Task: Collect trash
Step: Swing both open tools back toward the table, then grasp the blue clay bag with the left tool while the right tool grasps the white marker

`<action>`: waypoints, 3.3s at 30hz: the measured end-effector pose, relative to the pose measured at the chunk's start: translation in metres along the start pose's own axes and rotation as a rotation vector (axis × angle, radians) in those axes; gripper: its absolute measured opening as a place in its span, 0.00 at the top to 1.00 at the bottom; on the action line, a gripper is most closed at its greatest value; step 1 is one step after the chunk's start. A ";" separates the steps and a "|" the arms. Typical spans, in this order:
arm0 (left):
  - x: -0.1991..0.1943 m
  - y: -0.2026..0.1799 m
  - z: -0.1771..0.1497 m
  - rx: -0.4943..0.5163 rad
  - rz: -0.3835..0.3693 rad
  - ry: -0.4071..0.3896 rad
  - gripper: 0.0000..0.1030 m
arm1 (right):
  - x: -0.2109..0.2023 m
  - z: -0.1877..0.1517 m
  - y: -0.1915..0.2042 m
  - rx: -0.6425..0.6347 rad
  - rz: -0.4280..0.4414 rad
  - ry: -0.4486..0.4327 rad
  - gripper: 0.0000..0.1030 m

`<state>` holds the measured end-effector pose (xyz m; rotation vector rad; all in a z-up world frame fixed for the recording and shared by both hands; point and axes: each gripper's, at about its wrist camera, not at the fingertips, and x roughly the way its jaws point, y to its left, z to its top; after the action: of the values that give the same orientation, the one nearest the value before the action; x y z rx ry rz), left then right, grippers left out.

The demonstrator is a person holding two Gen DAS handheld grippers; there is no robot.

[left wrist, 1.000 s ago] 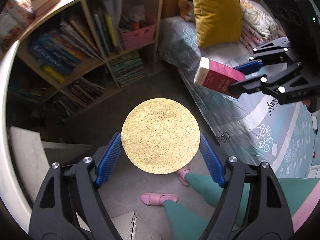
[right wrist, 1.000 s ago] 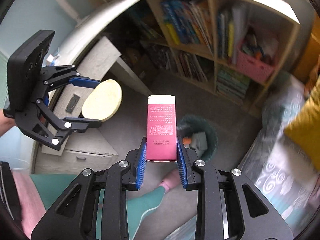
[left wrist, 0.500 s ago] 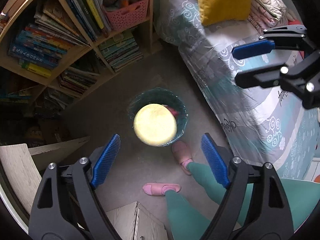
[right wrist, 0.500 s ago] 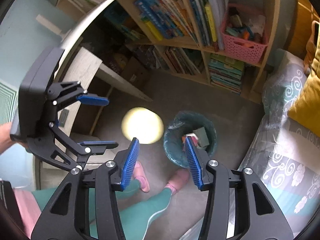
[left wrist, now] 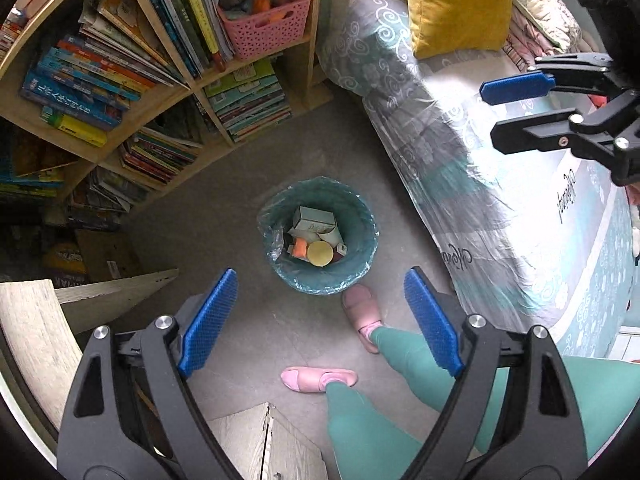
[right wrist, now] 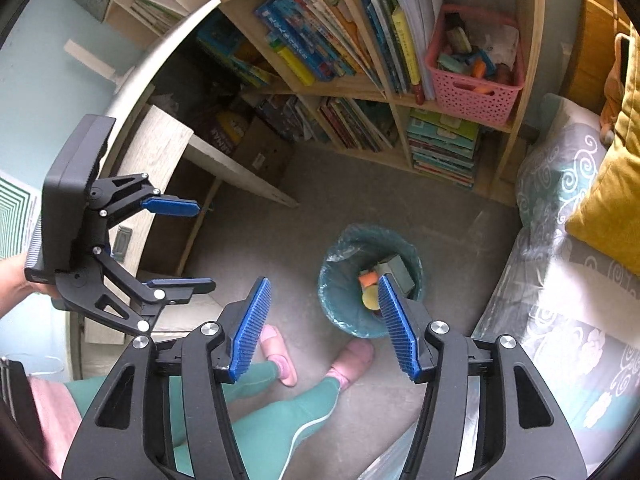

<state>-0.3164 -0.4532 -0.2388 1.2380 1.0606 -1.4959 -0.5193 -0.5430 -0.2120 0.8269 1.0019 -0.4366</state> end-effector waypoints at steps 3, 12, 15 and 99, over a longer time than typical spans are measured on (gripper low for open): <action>-0.011 0.007 -0.001 -0.019 0.003 -0.025 0.18 | -0.001 0.007 0.005 -0.011 0.006 -0.009 0.43; -0.069 0.064 -0.028 -0.220 0.020 -0.162 0.14 | 0.002 0.051 0.043 -0.144 0.055 -0.016 0.42; -0.094 0.087 -0.049 -0.298 0.056 -0.206 0.14 | 0.008 0.074 0.068 -0.207 0.096 -0.019 0.42; -0.199 0.395 -0.428 -1.082 0.378 -0.391 0.61 | 0.264 0.221 0.637 -1.387 0.336 0.277 0.87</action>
<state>0.1807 -0.1082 -0.1258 0.3177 1.0445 -0.6231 0.1587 -0.3045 -0.1221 -0.2342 1.1030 0.6668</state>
